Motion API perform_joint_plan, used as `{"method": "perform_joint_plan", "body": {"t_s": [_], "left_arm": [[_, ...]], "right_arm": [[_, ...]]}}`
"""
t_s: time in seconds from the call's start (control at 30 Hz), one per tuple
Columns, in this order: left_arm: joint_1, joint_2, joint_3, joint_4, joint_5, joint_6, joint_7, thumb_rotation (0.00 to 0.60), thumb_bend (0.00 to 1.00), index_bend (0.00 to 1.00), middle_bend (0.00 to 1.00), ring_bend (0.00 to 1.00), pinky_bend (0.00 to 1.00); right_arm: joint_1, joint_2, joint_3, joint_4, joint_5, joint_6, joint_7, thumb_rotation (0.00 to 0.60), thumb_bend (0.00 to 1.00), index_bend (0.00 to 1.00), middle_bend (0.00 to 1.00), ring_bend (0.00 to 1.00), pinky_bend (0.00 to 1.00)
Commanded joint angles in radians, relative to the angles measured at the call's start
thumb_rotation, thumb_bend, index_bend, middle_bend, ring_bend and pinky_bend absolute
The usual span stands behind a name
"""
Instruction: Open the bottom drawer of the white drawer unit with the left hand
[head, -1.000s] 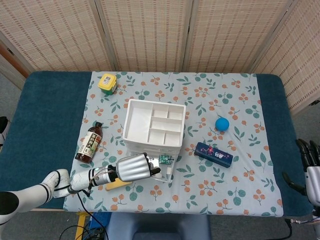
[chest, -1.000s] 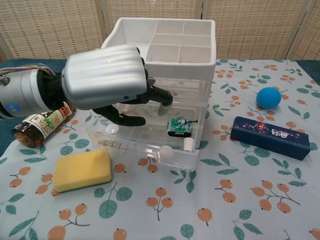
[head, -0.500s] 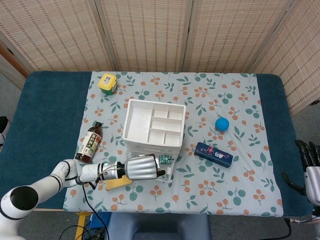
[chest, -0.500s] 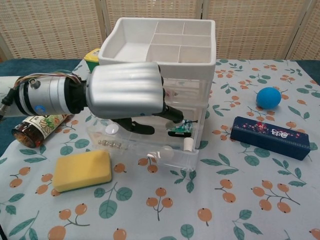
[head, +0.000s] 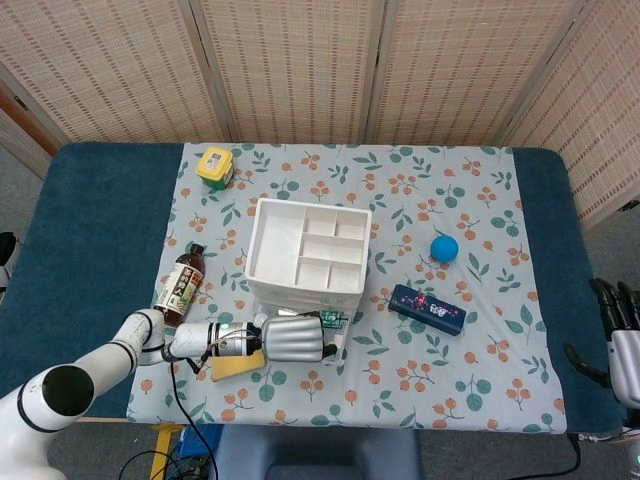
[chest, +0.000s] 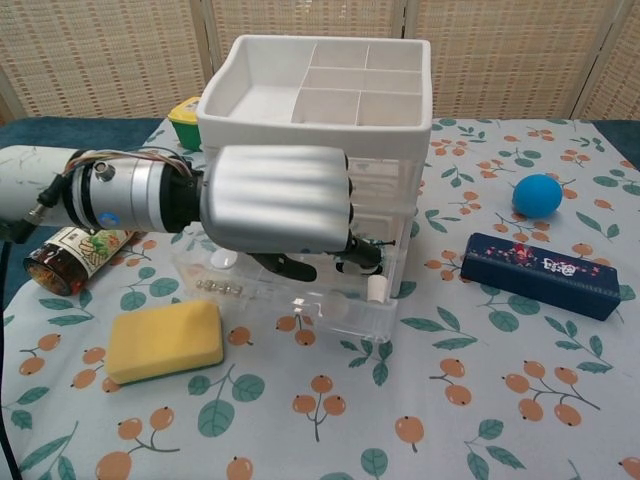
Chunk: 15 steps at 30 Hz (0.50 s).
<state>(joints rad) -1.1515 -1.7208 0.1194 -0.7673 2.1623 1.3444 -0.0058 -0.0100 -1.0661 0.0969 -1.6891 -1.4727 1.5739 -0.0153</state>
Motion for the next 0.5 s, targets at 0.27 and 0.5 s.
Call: {"method": "perform_joint_plan", "body": {"t_s": [0.27, 0.5], "left_arm": [[-0.027, 0.015, 0.033, -0.019, -0.004, -0.031, 0.041, 0.6, 0.21, 0.5, 0.96, 0.99, 1.0], [-0.053, 0.031, 0.058, -0.055, 0.004, -0.052, 0.058, 0.6, 0.21, 0.5, 0.96, 0.99, 1.0]], "right_arm": [[-0.002, -0.002, 0.0, 0.004, 0.006, -0.001, 0.005, 0.6, 0.26, 0.0, 0.08, 0.05, 0.12], [-0.001, -0.005, -0.001, 0.008, 0.008, -0.004, 0.01, 0.6, 0.26, 0.0, 0.08, 0.05, 0.12]]}}
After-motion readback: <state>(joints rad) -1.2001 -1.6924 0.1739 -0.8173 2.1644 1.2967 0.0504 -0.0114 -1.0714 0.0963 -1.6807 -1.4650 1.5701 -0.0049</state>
